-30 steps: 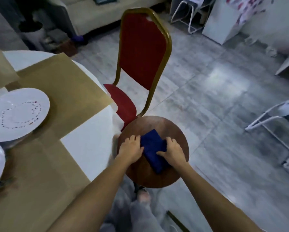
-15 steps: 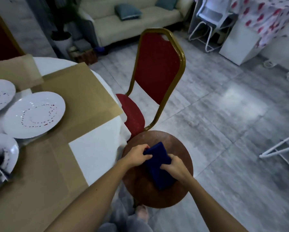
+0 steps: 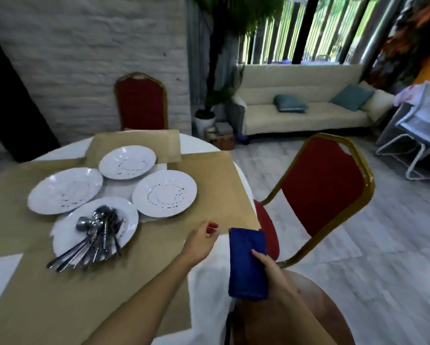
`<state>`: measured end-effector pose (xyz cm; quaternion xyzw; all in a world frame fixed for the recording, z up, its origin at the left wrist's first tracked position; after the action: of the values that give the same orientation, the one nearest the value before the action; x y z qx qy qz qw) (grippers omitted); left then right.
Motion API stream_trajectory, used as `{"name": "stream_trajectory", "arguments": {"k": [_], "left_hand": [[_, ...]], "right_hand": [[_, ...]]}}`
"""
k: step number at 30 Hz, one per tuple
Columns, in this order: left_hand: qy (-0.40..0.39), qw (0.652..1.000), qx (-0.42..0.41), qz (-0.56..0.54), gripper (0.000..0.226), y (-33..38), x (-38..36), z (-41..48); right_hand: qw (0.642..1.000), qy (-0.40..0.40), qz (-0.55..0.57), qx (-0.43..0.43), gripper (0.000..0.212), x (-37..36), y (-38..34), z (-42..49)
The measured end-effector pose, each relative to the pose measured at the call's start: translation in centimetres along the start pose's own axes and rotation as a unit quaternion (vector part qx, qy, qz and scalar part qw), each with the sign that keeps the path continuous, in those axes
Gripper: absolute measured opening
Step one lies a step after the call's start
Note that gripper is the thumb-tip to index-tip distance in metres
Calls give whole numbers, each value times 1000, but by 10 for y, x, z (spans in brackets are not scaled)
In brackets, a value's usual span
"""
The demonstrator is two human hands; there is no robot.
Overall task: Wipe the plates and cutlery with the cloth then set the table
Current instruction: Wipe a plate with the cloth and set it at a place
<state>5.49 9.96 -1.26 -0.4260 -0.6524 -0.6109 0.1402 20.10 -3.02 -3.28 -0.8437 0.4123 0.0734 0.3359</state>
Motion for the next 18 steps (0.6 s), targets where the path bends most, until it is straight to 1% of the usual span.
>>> {"name": "stream_trajectory", "arguments": {"k": [3,5,7,8,10,11,13,15,18], "left_hand": [[37,997,66,27,24,-45,36,1],[59,991,104,58,30,-72,55,2],[87,986,134,54,45,-95,70,9],[96,984,146,39,49,-106,74,16],[103,980,168,-6,49,-124,79,32],[111,974,192,-37,49,-132,81,39],[143,954,238,-112,50,-144,83,50],[180,934,247,-185,50,-151,84,65],[211,910,256,-247,62,-159,81,82]], "right_hand": [[996,-18,87,4,19,-29,3,14],[996,-11,82,25,17,-41,-1,25],[998,-18,58,31,16,-55,-6,34],[998,-19,46,29,15,-64,-7,38],[999,-12,38,26,16,-80,-11,47],[999,-8,44,28,17,-88,-13,51],[997,-9,60,37,20,-106,-20,56],[997,-8,58,43,24,-123,-29,68],[998,-7,42,46,29,-144,-41,87]]}}
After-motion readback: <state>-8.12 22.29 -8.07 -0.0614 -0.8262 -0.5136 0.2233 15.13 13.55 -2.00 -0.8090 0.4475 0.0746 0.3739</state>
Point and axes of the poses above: each hand's wrist, its own z-axis towards the middle knuckle, its own x-axis out of the back of the hand, y = z × x, the point moved 6 cm from there along z, towards the middle knuckle, and after that the axes turned 15 degrees about z, right-handed, at the moved point
